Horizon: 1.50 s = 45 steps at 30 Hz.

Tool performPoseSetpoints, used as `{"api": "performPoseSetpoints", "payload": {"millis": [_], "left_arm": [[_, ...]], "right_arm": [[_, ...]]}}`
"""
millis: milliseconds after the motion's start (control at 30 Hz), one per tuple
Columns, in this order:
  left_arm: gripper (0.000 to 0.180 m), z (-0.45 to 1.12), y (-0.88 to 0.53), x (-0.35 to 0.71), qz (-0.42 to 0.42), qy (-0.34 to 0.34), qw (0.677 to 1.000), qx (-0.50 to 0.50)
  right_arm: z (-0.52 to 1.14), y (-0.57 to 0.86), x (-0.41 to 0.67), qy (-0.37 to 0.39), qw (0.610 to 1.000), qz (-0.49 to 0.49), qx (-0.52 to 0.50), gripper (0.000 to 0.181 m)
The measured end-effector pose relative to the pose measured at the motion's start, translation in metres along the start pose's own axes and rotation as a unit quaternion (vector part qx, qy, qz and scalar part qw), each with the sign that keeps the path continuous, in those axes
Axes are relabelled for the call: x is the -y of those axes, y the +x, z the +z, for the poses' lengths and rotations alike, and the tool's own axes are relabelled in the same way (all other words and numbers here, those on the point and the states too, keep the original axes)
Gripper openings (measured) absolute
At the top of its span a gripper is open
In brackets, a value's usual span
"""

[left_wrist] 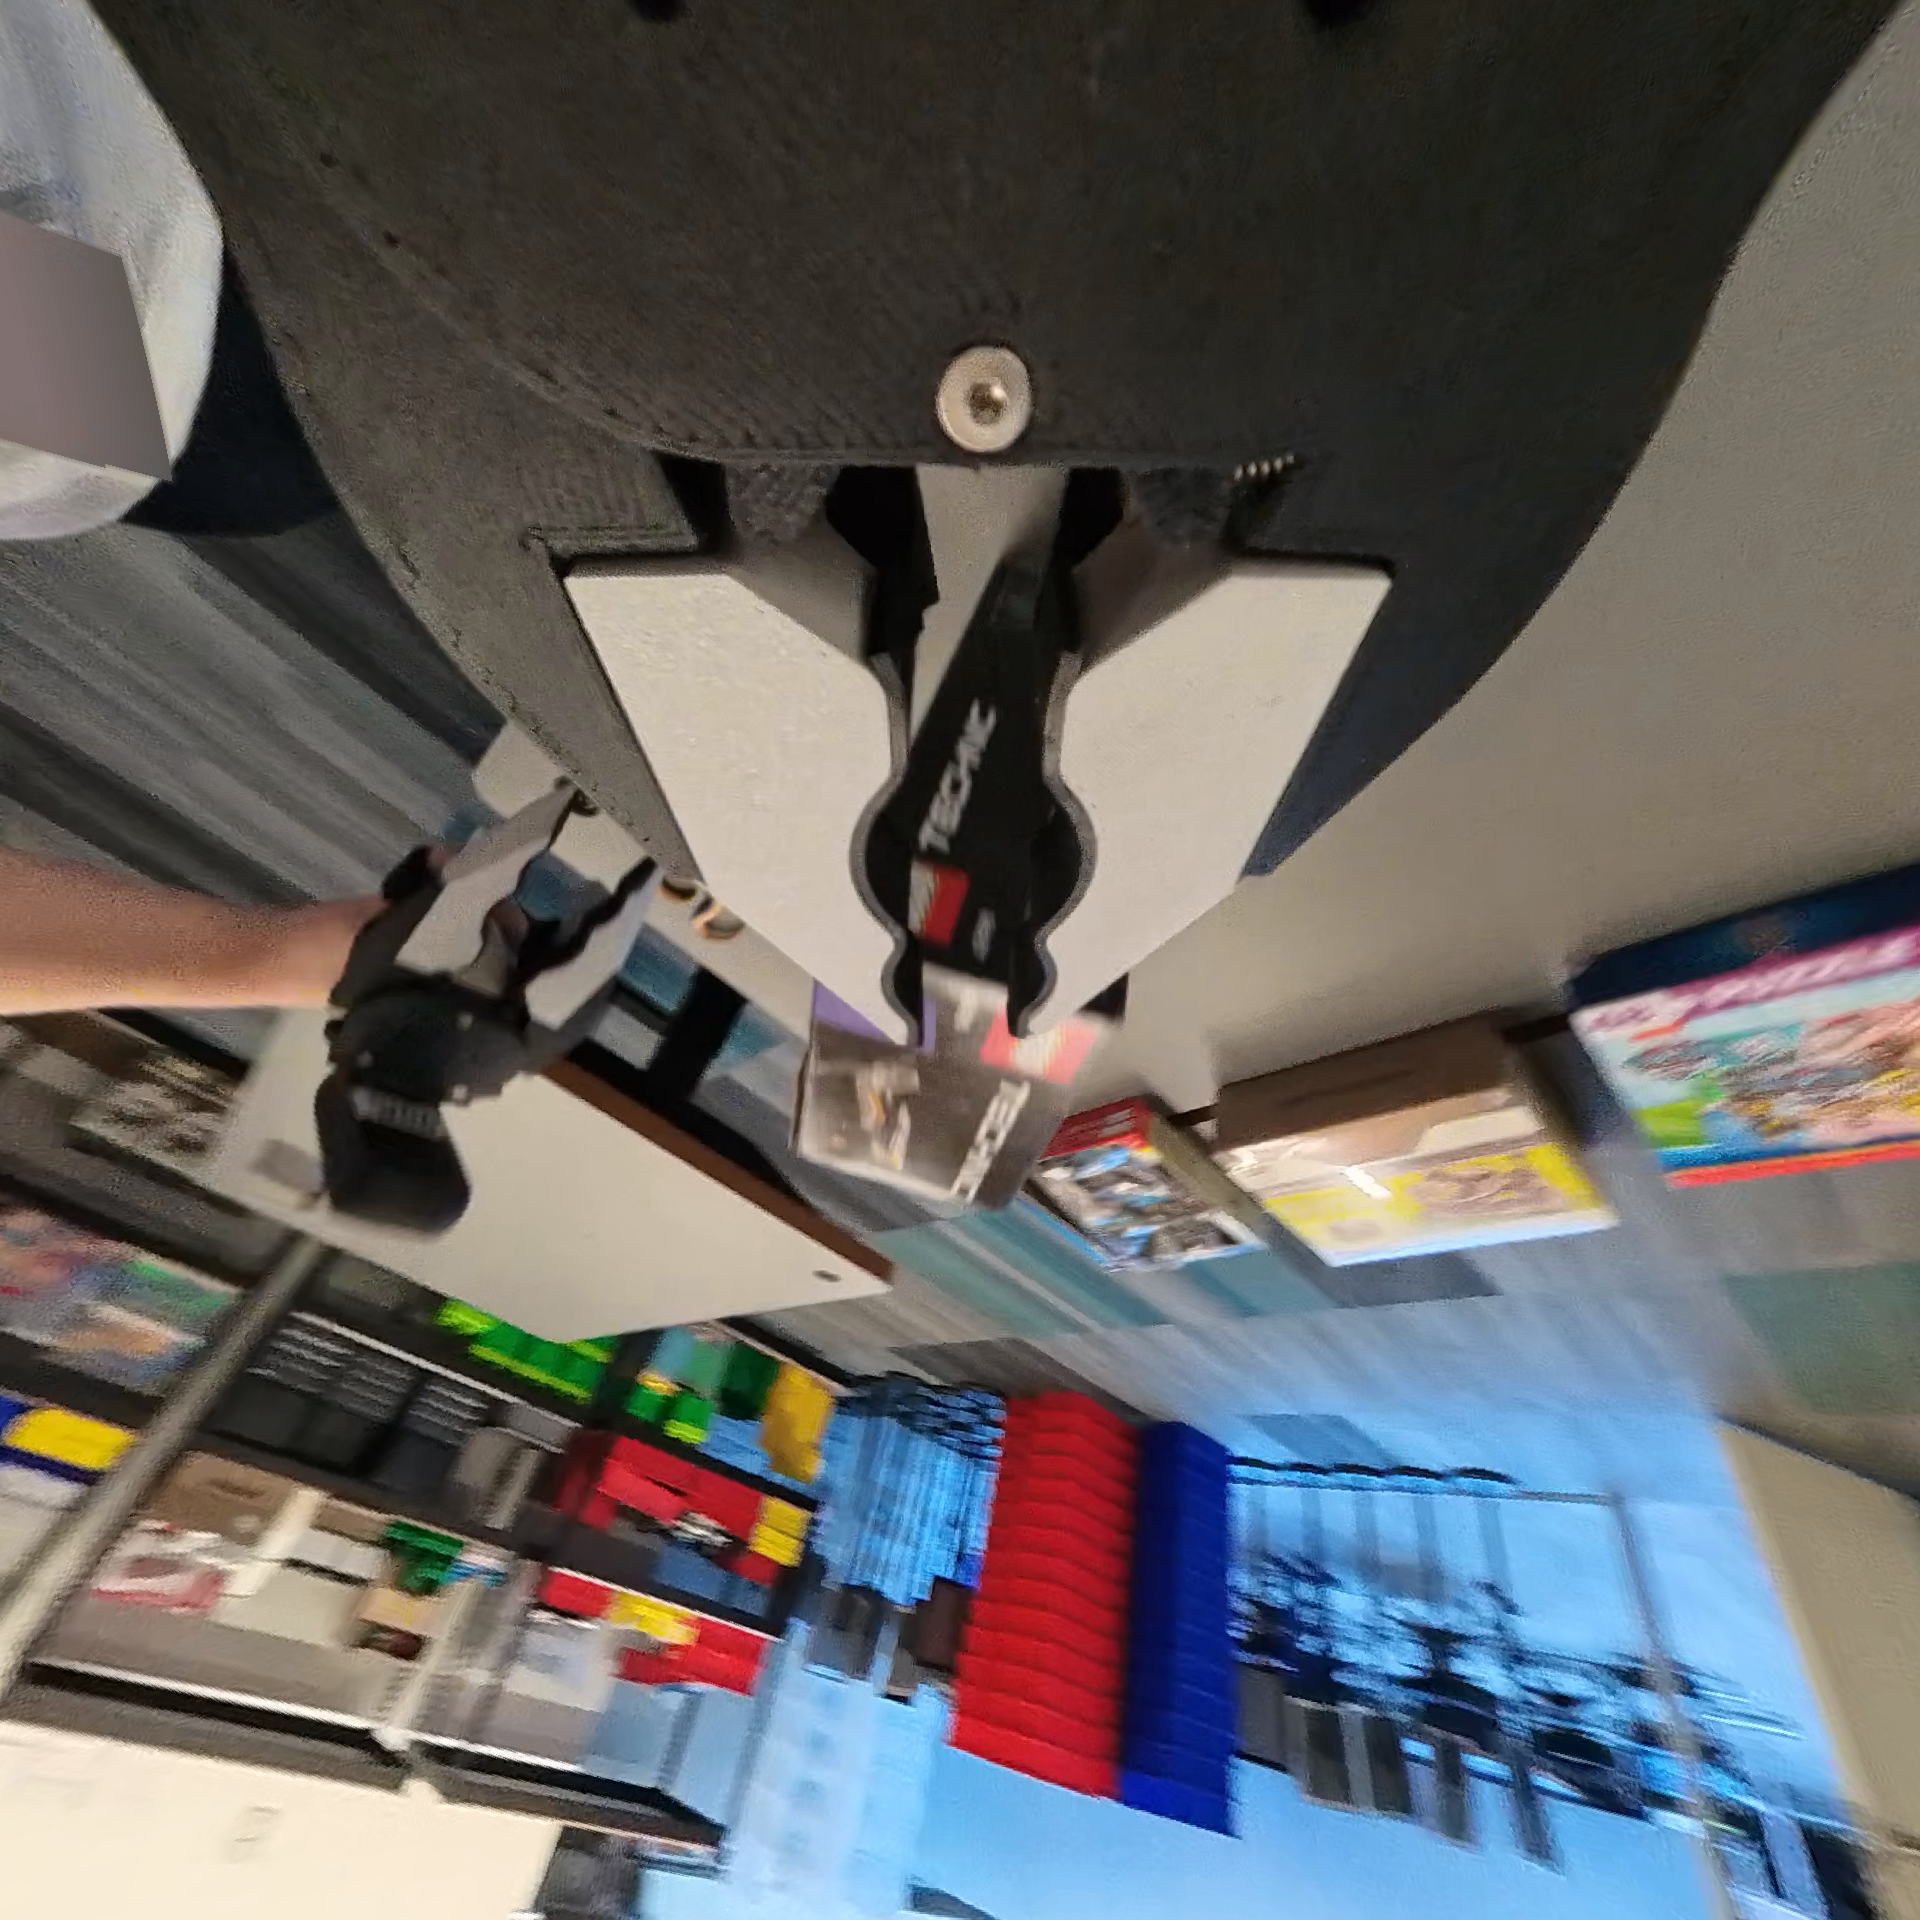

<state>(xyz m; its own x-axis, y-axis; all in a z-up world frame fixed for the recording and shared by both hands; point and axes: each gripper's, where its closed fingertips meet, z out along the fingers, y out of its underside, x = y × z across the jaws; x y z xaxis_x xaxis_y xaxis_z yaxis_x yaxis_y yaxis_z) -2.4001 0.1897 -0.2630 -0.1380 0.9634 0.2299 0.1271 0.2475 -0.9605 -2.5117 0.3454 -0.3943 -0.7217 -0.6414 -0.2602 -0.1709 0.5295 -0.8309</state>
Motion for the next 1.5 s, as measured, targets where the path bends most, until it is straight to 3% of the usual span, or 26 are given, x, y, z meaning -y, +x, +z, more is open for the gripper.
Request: {"api": "performPoseSetpoints", "payload": {"millis": [67, 167, 300, 367, 433, 533, 600, 667, 733, 900, 1067, 1267, 1400, 1500], "left_arm": [[0.014, -0.032, 0.022, -0.026, -0.011, 0.004, 0.999, 0.049], [0.016, -0.057, 0.069, -0.084, -0.060, -0.032, 0.994, 0.088], [0.014, -0.057, 0.112, -0.138, -0.117, -0.062, 0.980, 0.149], [0.013, -0.050, 0.124, -0.144, -0.144, -0.045, 0.972, 0.179], [0.013, -0.046, 0.130, -0.151, -0.168, -0.025, 0.961, 0.217], [0.015, -0.036, 0.149, -0.159, -0.212, 0.006, 0.949, 0.233], [0.019, -0.021, 0.172, -0.155, -0.198, 0.007, 0.955, 0.220], [0.026, 0.007, 0.202, -0.152, -0.127, -0.046, 0.972, 0.195], [0.046, 0.040, 0.229, -0.144, -0.048, -0.103, 0.980, 0.165], [0.052, 0.095, 0.258, -0.126, 0.128, -0.211, 0.965, 0.091], [0.034, 0.121, 0.294, -0.136, 0.136, -0.290, 0.946, -0.054], [0.021, 0.134, 0.316, -0.160, 0.124, -0.408, 0.892, -0.149], [0.014, 0.147, 0.325, -0.167, 0.099, -0.414, 0.887, -0.177], [0.009, 0.155, 0.327, -0.167, 0.077, -0.386, 0.904, -0.166]], "right_arm": [[0.022, -0.001, -0.065, -0.082, 0.996, -0.042, 0.004, 0.038], [0.055, -0.008, -0.091, -0.110, 0.989, -0.086, 0.055, 0.040], [0.086, 0.001, -0.129, -0.269, 0.940, -0.175, 0.111, 0.048], [0.093, 0.011, -0.150, -0.338, 0.914, -0.193, 0.118, 0.038], [0.093, 0.017, -0.165, -0.389, 0.888, -0.212, 0.122, 0.012], [0.083, 0.006, -0.162, -0.394, 0.877, -0.222, 0.161, 0.009], [0.055, -0.018, -0.147, -0.388, 0.865, -0.217, 0.233, 0.008], [0.011, -0.050, -0.118, -0.375, 0.845, -0.205, 0.322, 0.008], [-0.032, -0.069, -0.090, -0.362, 0.822, -0.226, 0.378, 0.007], [-0.099, -0.078, -0.056, -0.370, 0.774, -0.260, 0.444, 0.008], [-0.128, -0.084, -0.050, -0.350, 0.768, -0.250, 0.475, 0.007], [-0.154, -0.083, -0.062, -0.385, 0.725, -0.253, 0.512, 0.007], [-0.164, -0.075, -0.070, -0.419, 0.697, -0.242, 0.529, 0.007], [-0.164, -0.068, -0.068, -0.418, 0.693, -0.245, 0.533, 0.008]]}}
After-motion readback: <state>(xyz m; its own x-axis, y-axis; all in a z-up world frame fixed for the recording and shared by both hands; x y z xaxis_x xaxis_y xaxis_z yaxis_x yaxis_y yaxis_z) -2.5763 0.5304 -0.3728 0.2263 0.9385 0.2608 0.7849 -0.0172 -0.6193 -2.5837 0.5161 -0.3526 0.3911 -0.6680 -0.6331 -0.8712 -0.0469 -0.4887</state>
